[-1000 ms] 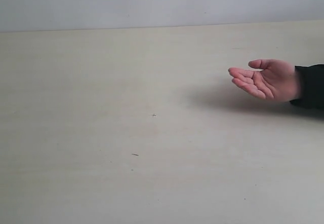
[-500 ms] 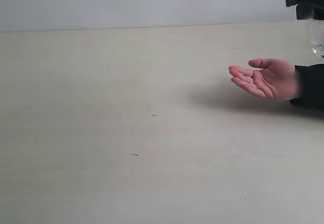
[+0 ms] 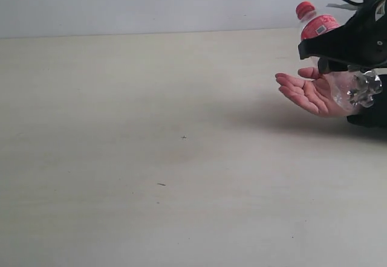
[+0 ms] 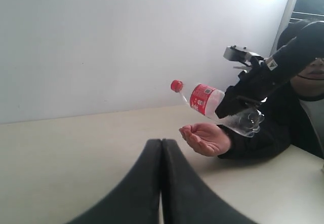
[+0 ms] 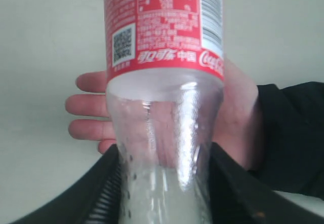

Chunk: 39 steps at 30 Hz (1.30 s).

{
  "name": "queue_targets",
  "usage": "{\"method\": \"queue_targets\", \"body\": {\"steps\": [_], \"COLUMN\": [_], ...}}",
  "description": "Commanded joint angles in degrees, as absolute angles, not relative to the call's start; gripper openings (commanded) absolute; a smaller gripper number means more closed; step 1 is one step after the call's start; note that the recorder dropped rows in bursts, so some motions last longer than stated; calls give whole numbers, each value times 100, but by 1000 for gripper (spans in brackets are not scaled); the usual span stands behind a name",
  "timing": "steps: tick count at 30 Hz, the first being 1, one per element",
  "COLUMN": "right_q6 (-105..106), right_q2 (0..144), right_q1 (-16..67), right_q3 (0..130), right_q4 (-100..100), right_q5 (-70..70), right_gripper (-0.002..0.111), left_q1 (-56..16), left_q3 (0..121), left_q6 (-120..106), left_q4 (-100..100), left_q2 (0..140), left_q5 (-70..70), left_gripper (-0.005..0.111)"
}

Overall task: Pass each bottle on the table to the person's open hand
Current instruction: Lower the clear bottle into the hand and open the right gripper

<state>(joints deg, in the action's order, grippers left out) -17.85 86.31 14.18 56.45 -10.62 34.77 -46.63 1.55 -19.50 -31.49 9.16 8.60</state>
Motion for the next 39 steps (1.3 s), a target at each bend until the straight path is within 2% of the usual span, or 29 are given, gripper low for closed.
{"method": "queue_targets", "body": {"steps": [1,28,30,39], "right_q6": [-1816,-1802,-1802,-1802], "right_q2": [8884,9597,9597,9597], "right_q1": [1403,1403,1403,1403], "right_q3": [5631,5631,5631,5631], "right_q4": [-1048,-941,-941,-903], "right_q5": [3327,3147,3147,3012], "right_gripper": [0,0,2,25], "left_q1": [-4660,-4660,-4660,-4660], "left_q3": [130,130,130,130], "left_q6": [-1930,-1930,-1930,-1930], "left_q4": [-3167,-3167,-3167,-3167], "left_q2": [886,886,886,886], "left_q5": [860,860,860,860], "left_gripper": [0,0,0,0]}}
